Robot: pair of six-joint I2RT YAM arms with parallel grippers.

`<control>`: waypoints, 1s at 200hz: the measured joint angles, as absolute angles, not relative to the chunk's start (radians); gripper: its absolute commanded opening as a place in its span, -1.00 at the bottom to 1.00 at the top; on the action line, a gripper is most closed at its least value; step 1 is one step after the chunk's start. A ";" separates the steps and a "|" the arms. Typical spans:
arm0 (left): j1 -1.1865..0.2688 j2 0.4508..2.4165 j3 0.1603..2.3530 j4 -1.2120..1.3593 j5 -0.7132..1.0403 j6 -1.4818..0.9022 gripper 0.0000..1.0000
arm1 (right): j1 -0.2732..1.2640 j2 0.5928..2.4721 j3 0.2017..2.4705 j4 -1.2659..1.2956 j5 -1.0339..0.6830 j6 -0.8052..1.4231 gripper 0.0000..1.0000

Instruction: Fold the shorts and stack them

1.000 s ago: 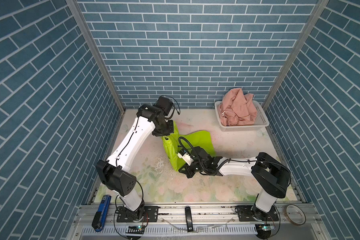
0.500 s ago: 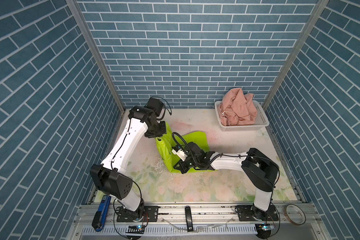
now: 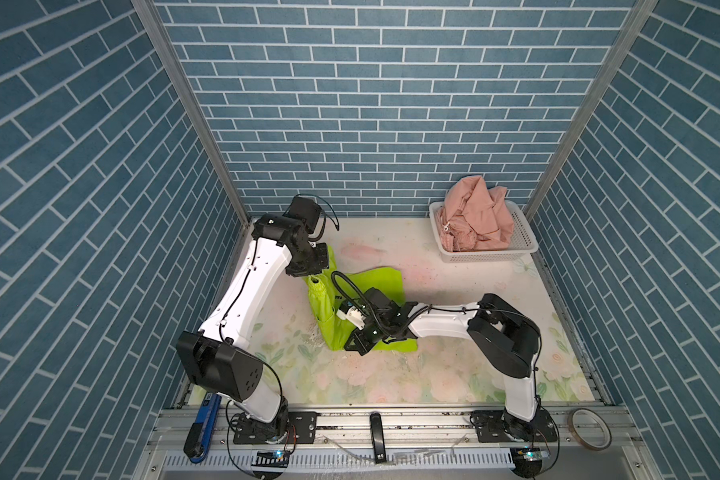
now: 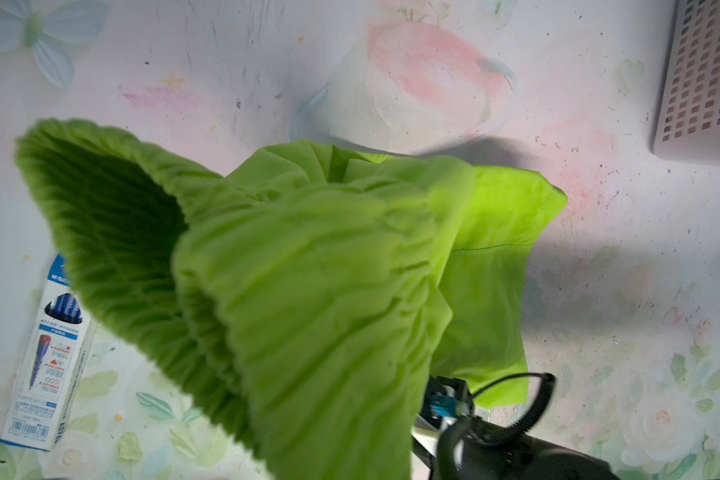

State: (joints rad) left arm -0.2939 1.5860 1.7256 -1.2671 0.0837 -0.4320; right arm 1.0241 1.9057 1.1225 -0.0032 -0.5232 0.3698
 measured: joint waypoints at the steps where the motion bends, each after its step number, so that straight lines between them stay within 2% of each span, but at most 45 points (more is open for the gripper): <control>1: -0.294 1.586 1.724 -1.266 0.084 -0.432 -1.00 | 1.023 1.901 1.118 -0.002 -0.524 0.370 -1.00; 40: -0.308 1.591 1.694 -1.240 0.110 -0.433 -1.00 | 0.894 1.623 0.882 0.039 -0.419 0.371 -1.00; 71: -0.370 1.629 1.694 -1.214 0.118 -0.438 -1.00 | 0.841 1.502 0.720 0.011 -0.326 0.371 -1.00; 116: -0.475 1.711 1.692 -1.180 0.120 -0.459 -1.00 | 0.838 1.473 0.593 -0.027 -0.273 0.390 -1.00; 200: -0.612 1.832 1.659 -1.067 0.135 -0.508 -1.00 | 0.835 1.486 0.585 0.013 -0.258 0.415 -1.00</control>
